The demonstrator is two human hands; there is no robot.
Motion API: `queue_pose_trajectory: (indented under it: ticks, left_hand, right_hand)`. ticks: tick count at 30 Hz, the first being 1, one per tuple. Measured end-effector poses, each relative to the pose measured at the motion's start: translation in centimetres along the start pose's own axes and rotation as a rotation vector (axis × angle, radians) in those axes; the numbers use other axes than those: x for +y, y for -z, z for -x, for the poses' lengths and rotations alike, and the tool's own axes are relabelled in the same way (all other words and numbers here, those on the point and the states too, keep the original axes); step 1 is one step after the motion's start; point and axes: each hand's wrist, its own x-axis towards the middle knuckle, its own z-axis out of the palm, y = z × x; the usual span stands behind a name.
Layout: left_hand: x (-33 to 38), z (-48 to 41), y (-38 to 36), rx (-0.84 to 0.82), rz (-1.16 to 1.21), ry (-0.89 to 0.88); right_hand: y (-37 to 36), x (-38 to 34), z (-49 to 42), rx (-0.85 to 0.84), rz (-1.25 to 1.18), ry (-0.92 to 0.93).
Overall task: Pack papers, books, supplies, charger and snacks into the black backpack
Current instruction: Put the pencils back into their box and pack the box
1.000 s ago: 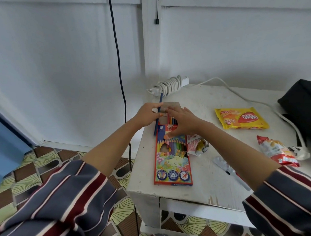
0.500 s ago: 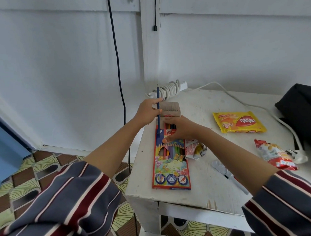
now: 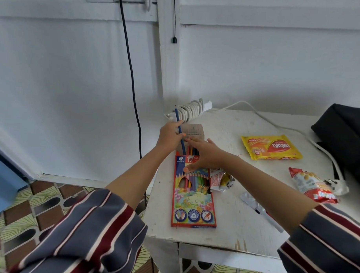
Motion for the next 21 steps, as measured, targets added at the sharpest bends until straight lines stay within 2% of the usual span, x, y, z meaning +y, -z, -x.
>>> queue_pose_trajectory:
  ticks: [7,11,16,21]
  left_hand:
    - [-1.5,0.1,-0.1,-0.088,-0.313,0.098]
    - [-1.9,0.1,0.1,-0.136,-0.436,0.079]
    - [-1.9,0.5,0.4,-0.174,-0.459,0.049]
    - [-2.0,0.9,0.3,-0.083,-0.392,0.041]
  right_hand:
    - [-0.2,0.3,-0.1,0.001,-0.008,-0.008]
    - [-0.1,0.3,-0.2,0.004,0.000,-0.023]
    - [0.1,0.1,0.1,-0.007,0.013,-0.049]
    - [0.3,0.2,0.1,-0.022,-0.004,-0.047]
